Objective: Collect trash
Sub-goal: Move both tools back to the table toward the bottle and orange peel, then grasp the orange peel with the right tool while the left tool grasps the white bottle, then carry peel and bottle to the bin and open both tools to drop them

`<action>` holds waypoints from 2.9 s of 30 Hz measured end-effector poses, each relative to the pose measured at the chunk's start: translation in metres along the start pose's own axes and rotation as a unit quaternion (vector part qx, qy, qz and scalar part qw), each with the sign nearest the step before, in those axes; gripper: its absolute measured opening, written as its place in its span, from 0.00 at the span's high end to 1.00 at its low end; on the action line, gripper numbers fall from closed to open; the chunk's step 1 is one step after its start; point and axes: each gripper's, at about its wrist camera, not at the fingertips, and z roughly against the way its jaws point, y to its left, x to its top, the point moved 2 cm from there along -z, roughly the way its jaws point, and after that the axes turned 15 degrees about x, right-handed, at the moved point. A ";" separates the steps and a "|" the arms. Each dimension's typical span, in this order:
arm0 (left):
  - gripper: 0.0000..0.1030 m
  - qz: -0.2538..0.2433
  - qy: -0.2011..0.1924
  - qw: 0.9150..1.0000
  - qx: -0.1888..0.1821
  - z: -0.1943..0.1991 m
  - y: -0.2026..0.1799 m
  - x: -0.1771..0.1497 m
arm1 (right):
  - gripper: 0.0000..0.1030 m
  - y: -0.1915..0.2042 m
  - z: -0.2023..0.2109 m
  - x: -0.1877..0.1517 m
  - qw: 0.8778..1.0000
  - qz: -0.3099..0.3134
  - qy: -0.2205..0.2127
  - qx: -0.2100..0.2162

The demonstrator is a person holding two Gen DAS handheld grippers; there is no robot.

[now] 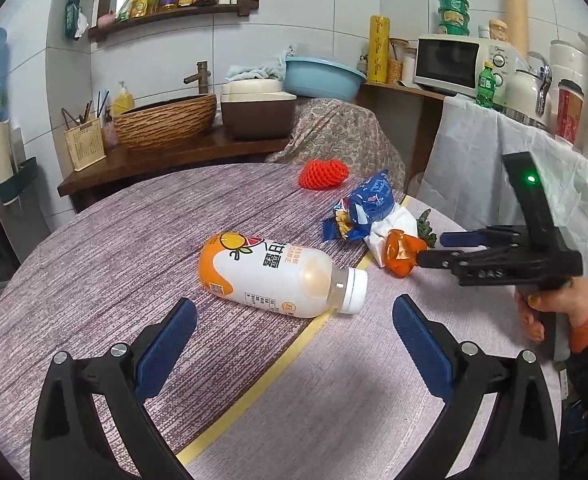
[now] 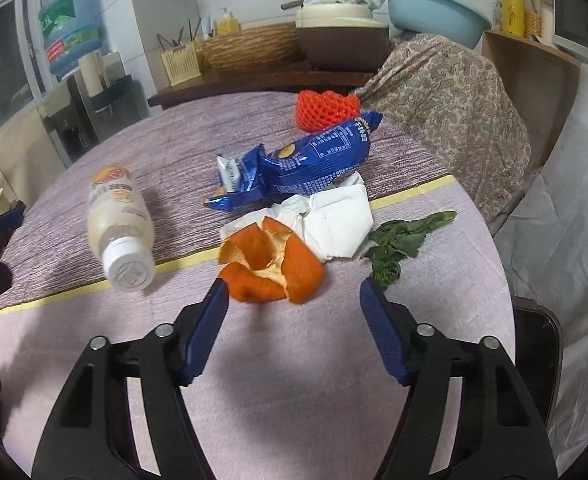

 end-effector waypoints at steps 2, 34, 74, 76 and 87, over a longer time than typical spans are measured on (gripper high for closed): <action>0.05 -0.010 0.002 1.000 0.000 -0.003 0.001 0.000 | 0.43 -0.003 -0.007 0.002 1.000 -0.009 0.009 0.007; 0.22 -0.573 0.091 0.811 -0.077 -0.116 -0.071 0.023 | 0.82 -0.007 0.033 -0.038 0.997 -0.055 -0.019 0.058; 0.33 -0.192 -0.065 0.948 -0.244 0.026 -0.226 0.037 | 0.82 -0.090 0.222 -0.148 0.978 -0.135 -0.158 -0.034; 0.33 -0.174 -0.052 0.949 -0.256 0.027 -0.249 0.039 | 0.82 -0.116 0.225 -0.159 0.974 -0.154 -0.145 -0.078; 0.33 -0.131 0.041 0.956 -0.259 -0.022 -0.362 0.039 | 0.82 -0.226 0.132 -0.206 0.959 -0.244 -0.044 -0.135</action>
